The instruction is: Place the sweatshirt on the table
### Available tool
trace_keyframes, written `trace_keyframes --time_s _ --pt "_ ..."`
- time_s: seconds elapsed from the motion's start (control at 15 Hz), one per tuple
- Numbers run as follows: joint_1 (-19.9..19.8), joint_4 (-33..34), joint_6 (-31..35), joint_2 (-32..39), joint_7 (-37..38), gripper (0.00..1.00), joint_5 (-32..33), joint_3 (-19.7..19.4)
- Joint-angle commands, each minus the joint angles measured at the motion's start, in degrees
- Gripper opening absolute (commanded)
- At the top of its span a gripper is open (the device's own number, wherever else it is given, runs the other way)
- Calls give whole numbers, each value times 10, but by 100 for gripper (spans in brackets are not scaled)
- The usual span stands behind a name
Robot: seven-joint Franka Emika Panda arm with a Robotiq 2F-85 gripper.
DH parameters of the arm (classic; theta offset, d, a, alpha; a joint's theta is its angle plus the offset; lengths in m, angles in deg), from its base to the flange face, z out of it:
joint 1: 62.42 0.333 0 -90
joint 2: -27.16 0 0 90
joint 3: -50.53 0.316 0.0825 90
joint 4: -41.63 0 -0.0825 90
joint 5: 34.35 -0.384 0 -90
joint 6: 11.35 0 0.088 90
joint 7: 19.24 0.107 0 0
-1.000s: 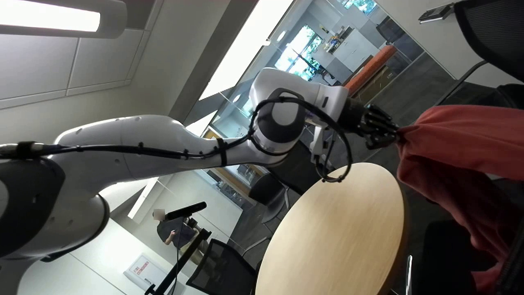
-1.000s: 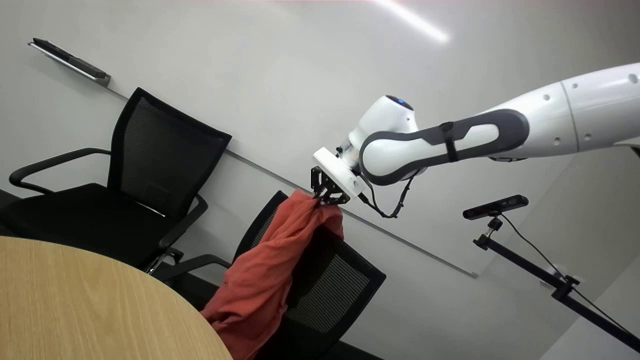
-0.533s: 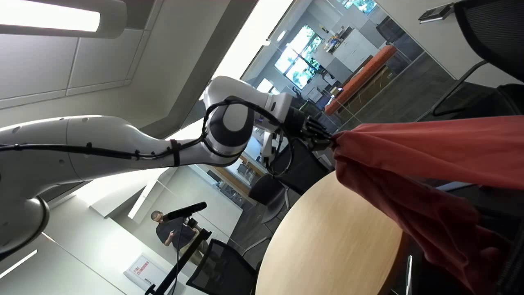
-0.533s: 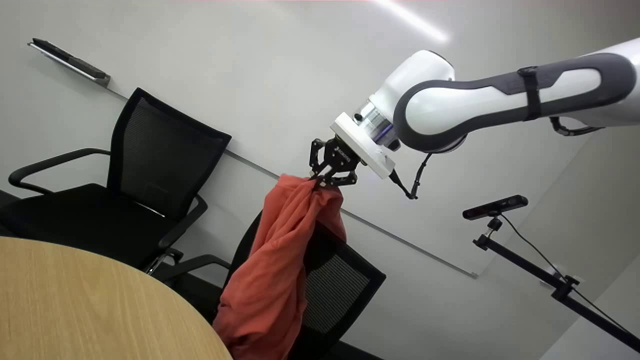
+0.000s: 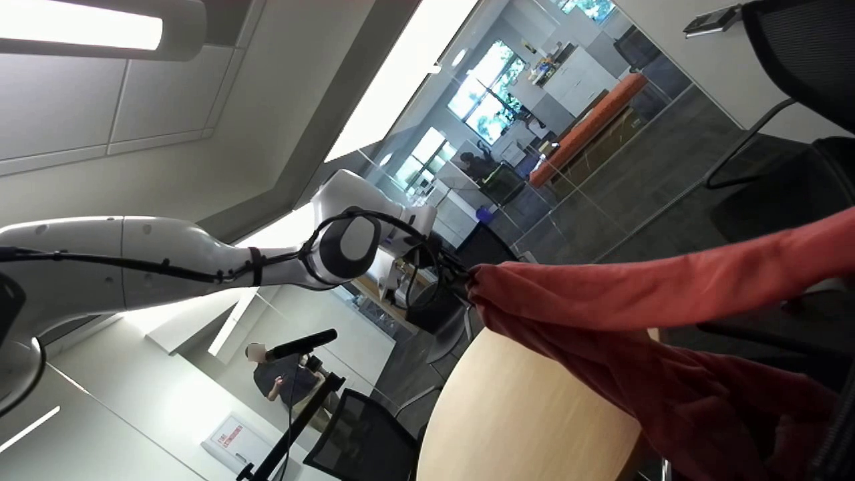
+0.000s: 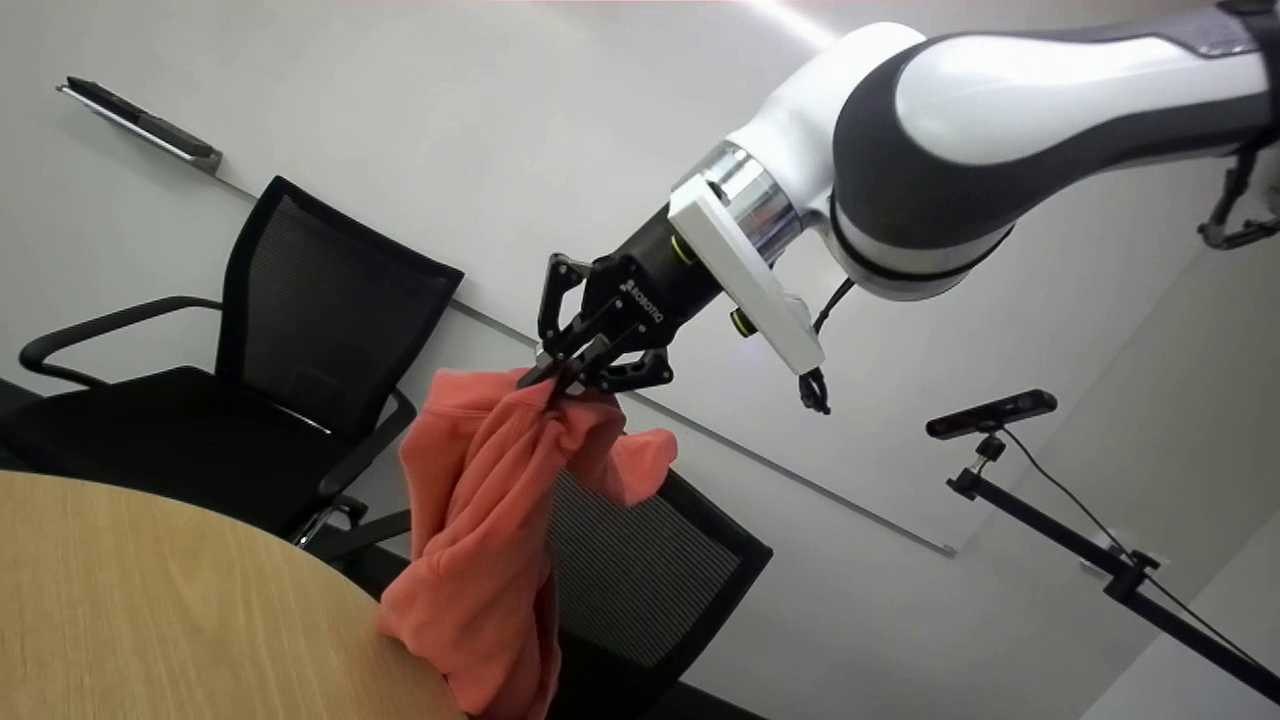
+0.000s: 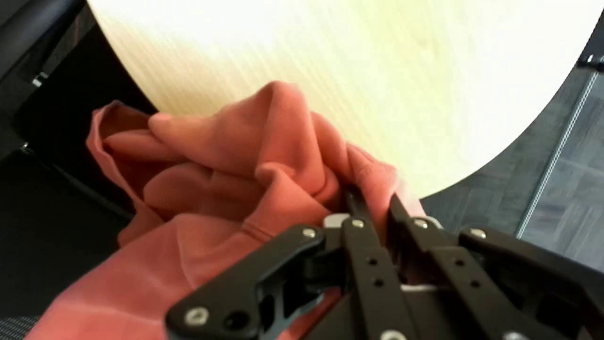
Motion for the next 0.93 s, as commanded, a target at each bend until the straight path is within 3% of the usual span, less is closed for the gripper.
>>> trace_keyframes --time_s 0.0,0.47,0.87 --pt "9 -13 -45 -27 -77 3 -57 37" --pt "56 2 -93 -28 -140 3 -75 59" --pt "66 22 -91 -8 -217 3 -103 80"
